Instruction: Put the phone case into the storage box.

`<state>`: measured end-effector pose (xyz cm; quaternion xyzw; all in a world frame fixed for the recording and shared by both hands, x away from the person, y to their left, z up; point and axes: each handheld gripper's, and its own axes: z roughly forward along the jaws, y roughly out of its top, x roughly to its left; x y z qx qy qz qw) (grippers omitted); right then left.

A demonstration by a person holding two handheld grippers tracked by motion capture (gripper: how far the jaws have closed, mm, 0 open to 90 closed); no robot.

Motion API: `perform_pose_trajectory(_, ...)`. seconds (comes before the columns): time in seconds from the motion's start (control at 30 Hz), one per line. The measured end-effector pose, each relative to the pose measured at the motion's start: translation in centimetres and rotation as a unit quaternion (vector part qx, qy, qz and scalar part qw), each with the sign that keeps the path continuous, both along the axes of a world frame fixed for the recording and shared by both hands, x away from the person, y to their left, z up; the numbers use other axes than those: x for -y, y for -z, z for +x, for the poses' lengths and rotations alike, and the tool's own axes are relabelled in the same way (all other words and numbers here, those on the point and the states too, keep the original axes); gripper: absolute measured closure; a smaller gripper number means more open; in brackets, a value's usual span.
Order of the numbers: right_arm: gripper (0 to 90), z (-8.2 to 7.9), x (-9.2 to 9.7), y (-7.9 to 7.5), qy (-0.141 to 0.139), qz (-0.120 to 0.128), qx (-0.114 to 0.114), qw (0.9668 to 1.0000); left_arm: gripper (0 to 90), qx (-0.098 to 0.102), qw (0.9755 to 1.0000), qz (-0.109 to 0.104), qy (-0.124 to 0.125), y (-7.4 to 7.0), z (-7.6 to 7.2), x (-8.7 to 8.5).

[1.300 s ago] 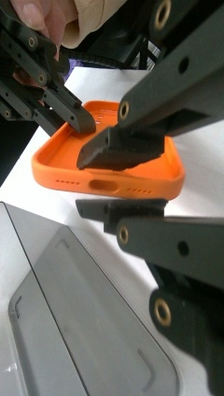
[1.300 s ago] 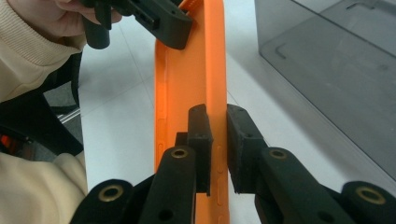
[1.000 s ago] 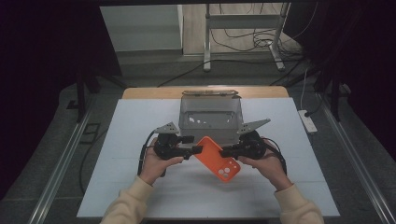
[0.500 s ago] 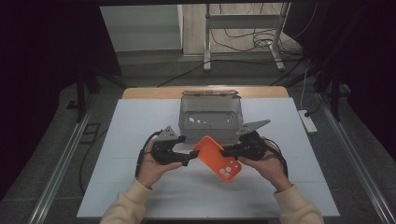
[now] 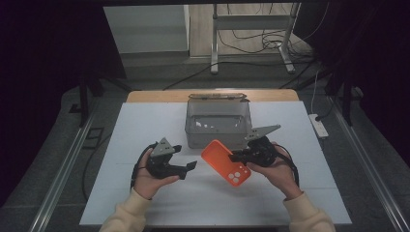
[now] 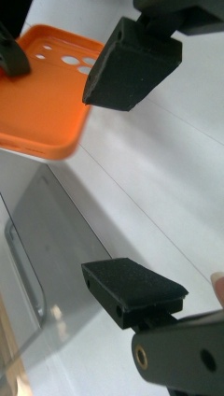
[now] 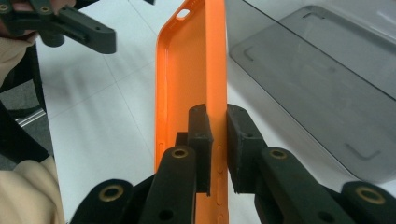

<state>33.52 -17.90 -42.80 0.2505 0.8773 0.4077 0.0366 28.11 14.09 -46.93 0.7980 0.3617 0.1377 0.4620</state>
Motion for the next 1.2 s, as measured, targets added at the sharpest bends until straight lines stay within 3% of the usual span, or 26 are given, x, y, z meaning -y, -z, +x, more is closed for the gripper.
perform_pose_trajectory(0.53,81.1,-0.2,0.1,-0.4,0.007,0.0,0.008,0.9999,17.5,-0.001,0.9993,0.009,-0.036,1.4,-1.1,-2.6)
perform_pose_trajectory(1.2,81.1,-0.5,0.2,-0.8,0.022,-0.008,0.026,0.9994,17.4,-0.012,0.9961,0.013,-0.087,3.4,-2.8,-5.6)
